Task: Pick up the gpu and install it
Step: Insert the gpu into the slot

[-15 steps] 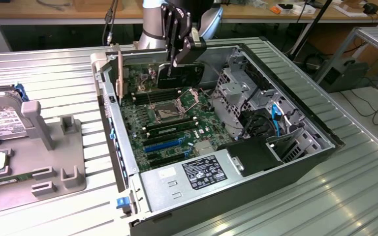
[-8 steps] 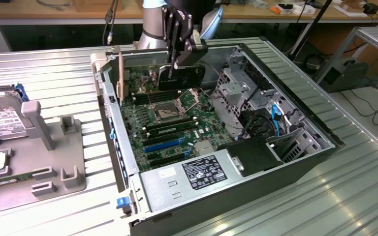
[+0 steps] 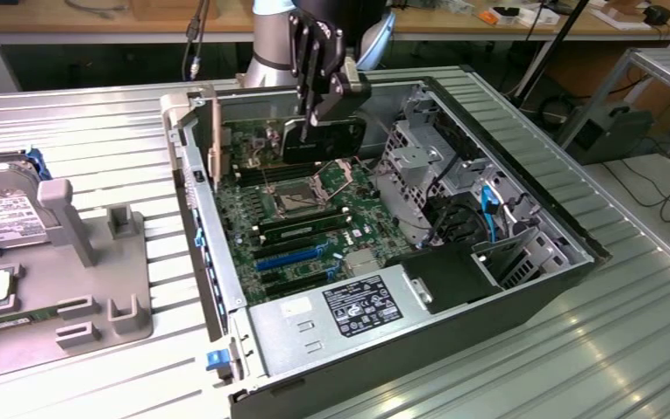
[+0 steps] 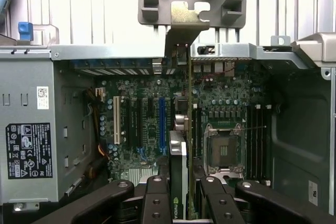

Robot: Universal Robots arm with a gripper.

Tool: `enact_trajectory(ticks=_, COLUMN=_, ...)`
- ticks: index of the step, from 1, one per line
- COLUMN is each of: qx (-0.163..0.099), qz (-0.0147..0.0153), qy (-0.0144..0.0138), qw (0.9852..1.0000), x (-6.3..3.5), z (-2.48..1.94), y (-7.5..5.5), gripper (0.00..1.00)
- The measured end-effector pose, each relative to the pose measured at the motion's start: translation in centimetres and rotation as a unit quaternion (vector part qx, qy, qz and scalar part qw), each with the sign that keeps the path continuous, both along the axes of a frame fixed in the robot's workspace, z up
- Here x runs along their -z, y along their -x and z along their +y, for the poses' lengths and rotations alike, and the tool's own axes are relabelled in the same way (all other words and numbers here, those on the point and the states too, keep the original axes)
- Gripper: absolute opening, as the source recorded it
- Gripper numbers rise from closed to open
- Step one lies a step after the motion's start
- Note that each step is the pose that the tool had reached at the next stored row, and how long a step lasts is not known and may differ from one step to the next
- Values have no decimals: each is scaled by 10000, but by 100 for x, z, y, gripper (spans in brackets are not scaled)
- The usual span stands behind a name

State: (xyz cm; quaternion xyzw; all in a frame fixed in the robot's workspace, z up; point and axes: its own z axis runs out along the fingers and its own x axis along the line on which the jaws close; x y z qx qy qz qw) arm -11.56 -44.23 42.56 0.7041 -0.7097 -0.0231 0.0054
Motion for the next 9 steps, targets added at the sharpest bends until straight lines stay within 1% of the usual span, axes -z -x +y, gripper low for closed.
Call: enact_trajectory(ticks=9, qx=-1, qz=0, qy=0, qw=10000, x=6, z=-8, y=-21, gripper=27)
